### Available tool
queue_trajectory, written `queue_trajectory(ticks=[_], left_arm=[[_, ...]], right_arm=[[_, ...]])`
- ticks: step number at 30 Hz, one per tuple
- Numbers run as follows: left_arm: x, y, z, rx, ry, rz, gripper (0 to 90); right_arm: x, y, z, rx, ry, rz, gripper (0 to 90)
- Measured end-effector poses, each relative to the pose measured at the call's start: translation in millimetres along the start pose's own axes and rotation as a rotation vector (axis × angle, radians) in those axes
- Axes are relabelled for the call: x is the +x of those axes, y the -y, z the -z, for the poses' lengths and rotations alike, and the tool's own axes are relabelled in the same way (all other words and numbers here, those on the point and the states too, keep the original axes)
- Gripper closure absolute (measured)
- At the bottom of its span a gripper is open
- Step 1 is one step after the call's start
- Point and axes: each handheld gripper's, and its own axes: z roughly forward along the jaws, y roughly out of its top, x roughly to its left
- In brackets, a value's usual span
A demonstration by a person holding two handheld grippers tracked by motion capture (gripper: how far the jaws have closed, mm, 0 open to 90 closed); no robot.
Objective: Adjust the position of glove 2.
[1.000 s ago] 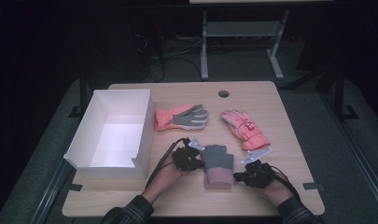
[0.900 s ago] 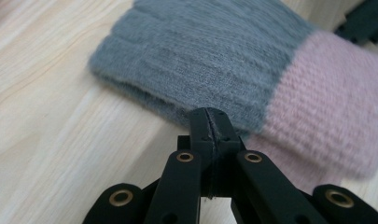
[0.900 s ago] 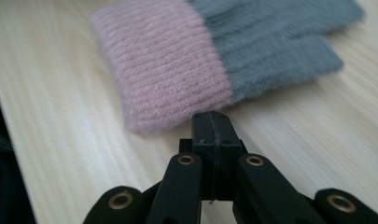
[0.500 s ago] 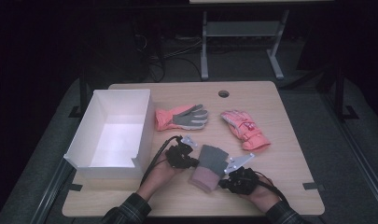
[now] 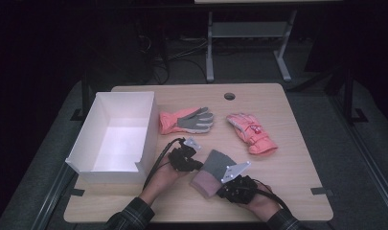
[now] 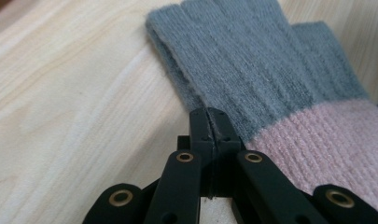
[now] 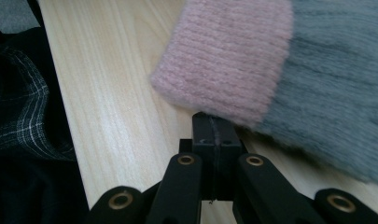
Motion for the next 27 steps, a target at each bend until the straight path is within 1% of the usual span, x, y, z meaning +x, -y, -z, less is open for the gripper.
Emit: queue_trajectory(ticks=[1, 2, 3, 4, 6, 7, 8, 9, 10, 11, 12, 13, 14, 16, 17, 19, 20, 21, 22, 23, 24, 25, 27], left_arm=[[0.9, -0.1, 2.0, 0.002, 0.0, -0.006, 86.7], [1.0, -0.2, 3.5, -0.008, 0.006, -0.003, 80.9], [0.5, -0.3, 5.1, -0.023, 0.006, 0.015, 80.9], [1.9, -0.4, 7.8, -0.023, 0.006, 0.008, 74.3], [1.0, -0.8, 11.1, -0.048, 0.013, 0.037, 67.5], [1.6, -0.9, 12.9, -0.051, 0.012, 0.036, 67.5], [0.6, -0.8, 14.1, -0.056, 0.015, 0.042, 63.4], [0.1, -0.8, 15.3, -0.056, 0.016, 0.042, 58.1], [-0.5, -0.7, 16.3, -0.054, 0.026, 0.043, 53.7], [-2.2, -0.9, 17.0, -0.061, 0.026, 0.045, 48.7], [-3.9, -1.8, 18.8, -0.055, 0.022, 0.024, 42.4], [-5.2, -2.4, 19.4, -0.055, 0.024, 0.011, 40.1], [-7.1, -3.4, 19.4, -0.059, 0.027, 0.001, 37.5], [-11.6, -6.5, 18.0, -0.06, 0.03, -0.002, 30.6], [-12.9, -8.3, 17.4, -0.043, 0.029, -0.014, 28.2], [-18.2, -11.4, 13.5, -0.049, 0.027, -0.003, 23.1], [-20.0, -13.0, 12.0, -0.046, 0.022, -0.01, 21.0], [-23.1, -14.6, 9.9, -0.049, 0.017, -0.007, 18.7], [-25.3, -16.4, 8.0, -0.046, 0.012, -0.012, 16.4], [-27.2, -18.2, 6.0, -0.046, 0.009, -0.016, 16.4], [-30.0, -20.5, 2.8, -0.051, 0.008, -0.006, 15.8], [-30.3, -22.0, 1.5, -0.043, 0.004, -0.013, 15.2], [-34.1, -25.0, -4.2, -0.05, 0.002, -0.001, 14.3]], right_arm=[[-0.6, 1.1, 2.0, -0.003, 0.0, -0.013, 90.0], [-3.8, 4.5, 7.3, -0.011, 0.008, -0.022, 89.3], [-3.8, 4.5, 7.3, -0.011, 0.008, -0.022, 89.3], [-6.7, 8.6, 13.2, -0.023, 0.026, -0.022, 83.0], [-9.3, 13.3, 20.2, -0.033, 0.045, -0.019, 75.4], [-9.3, 13.3, 20.2, -0.033, 0.045, -0.019, 75.4], [-10.4, 15.5, 23.4, -0.035, 0.053, -0.035, 70.7], [-12.5, 18.0, 26.7, -0.039, 0.064, -0.036, 67.3], [-14.5, 20.3, 30.0, -0.043, 0.075, -0.044, 64.2], [-17.3, 22.5, 32.7, -0.052, 0.08, -0.051, 60.9], [-19.9, 24.8, 36.0, -0.061, 0.091, -0.064, 57.2], [-22.8, 27.8, 39.4, -0.069, 0.109, -0.078, 51.8], [-24.7, 29.7, 41.1, -0.073, 0.119, -0.083, 49.2], [-28.6, 34.8, 45.3, -0.086, 0.139, -0.119, 42.0], [-30.8, 37.5, 47.2, -0.089, 0.139, -0.138, 39.0], [-35.1, 42.6, 50.6, -0.092, 0.157, -0.164, 32.3], [-36.8, 44.9, 52.4, -0.095, 0.168, -0.177, 29.6], [-38.5, 47.1, 54.0, -0.104, 0.181, -0.186, 27.5], [-40.6, 51.0, 57.6, -0.114, 0.196, -0.208, 24.3], [-40.6, 51.0, 57.6, -0.114, 0.196, -0.208, 24.3], [-41.7, 52.6, 59.4, -0.118, 0.202, -0.212, 23.4], [-42.5, 54.5, 60.8, -0.124, 0.205, -0.214, 21.3], [-43.0, 57.0, 61.4, -0.124, 0.215, -0.223, 18.6]])
